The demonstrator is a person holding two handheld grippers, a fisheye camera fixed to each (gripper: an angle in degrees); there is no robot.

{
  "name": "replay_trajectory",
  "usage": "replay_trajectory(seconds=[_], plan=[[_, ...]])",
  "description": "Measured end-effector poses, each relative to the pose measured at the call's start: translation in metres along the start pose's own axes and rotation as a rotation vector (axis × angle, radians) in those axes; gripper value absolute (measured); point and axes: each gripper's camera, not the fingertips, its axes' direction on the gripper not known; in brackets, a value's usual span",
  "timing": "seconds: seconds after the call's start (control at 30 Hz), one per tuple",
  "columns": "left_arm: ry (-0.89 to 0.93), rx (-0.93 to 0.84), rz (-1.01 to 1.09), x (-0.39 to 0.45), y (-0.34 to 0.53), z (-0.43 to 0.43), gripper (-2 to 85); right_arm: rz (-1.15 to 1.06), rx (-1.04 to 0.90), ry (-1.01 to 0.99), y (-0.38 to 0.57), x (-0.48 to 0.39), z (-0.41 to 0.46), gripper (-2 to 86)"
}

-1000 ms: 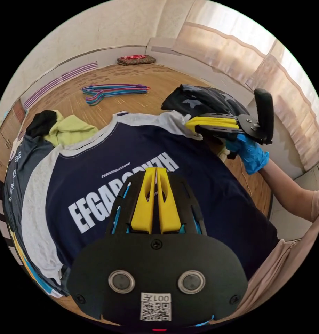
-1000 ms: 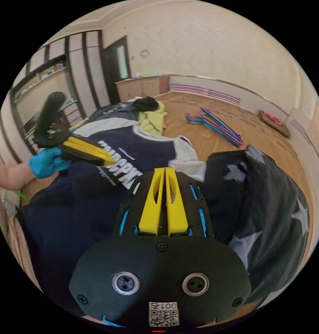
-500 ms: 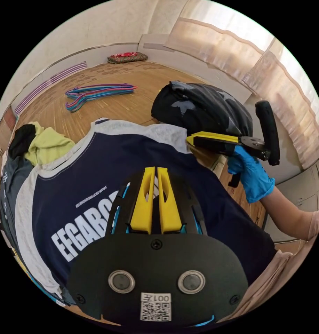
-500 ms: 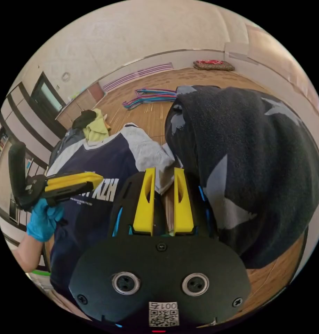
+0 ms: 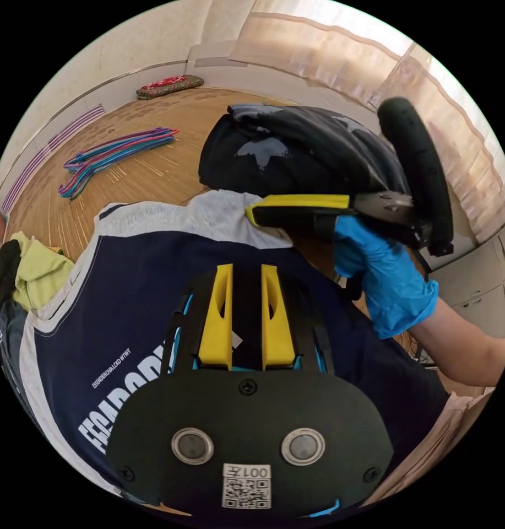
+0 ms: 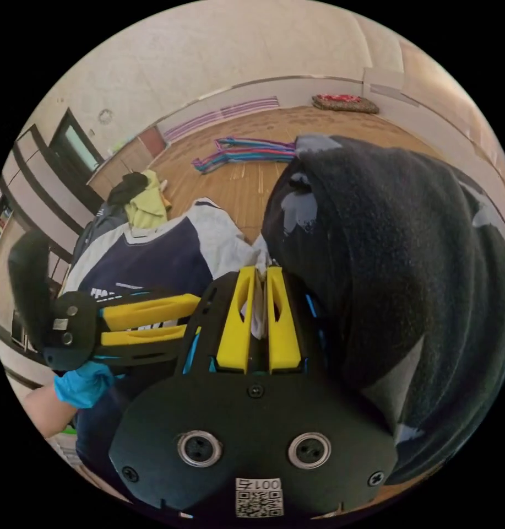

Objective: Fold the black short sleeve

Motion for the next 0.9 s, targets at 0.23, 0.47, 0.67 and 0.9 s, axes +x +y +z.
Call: replay_trajectory(seconds=[0.23, 0.47, 0.67, 0.9], plan=[[0.004, 0.013, -0.049, -0.007, 0.005, 0.007, 0.9, -0.443, 0.103, -0.109, 0.025, -0.069, -0.030, 1.2], [-0.003, 0.026, -0.176, -0.028, 0.047, -0.019, 0.7, -0.619, 0.028, -0.205, 0.061, -0.092, -0.039, 1.2], [0.047, 0.132, -0.327, -0.055, 0.082, -0.054, 0.7, -0.743, -0.071, -0.208, 0.086, -0.112, -0.038, 2.2], [0.057, 0.133, -0.259, -0.050, 0.068, -0.048, 4.7, -0.611, -0.023, -0.057, 0.077, -0.121, -0.035, 9.1]])
